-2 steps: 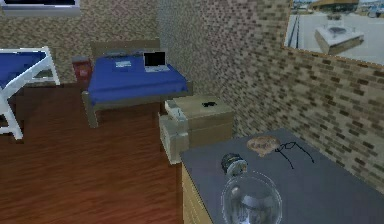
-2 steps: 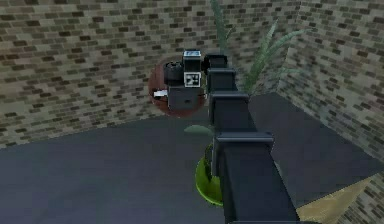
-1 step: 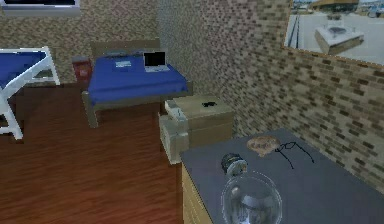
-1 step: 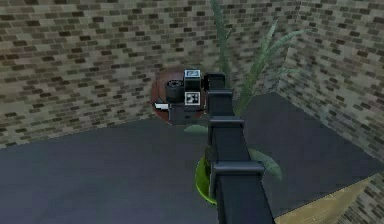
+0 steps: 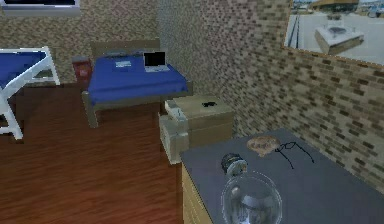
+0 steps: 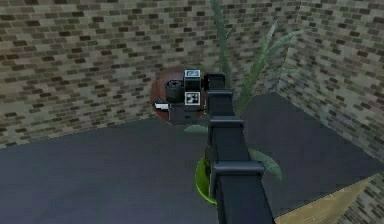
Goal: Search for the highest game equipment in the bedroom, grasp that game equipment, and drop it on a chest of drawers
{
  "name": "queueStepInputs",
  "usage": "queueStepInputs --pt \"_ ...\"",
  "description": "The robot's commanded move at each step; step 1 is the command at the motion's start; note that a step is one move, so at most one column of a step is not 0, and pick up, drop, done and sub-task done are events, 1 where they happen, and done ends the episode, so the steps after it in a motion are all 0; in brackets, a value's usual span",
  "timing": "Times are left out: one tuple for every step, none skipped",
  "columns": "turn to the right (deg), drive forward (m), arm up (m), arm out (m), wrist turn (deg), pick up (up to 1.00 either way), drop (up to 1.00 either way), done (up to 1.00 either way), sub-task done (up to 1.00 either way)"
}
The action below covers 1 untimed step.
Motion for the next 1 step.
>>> queueStepInputs --pt "0.0 0.0 0.0 0.0 0.0 0.0 1.0 0.0 0.0"
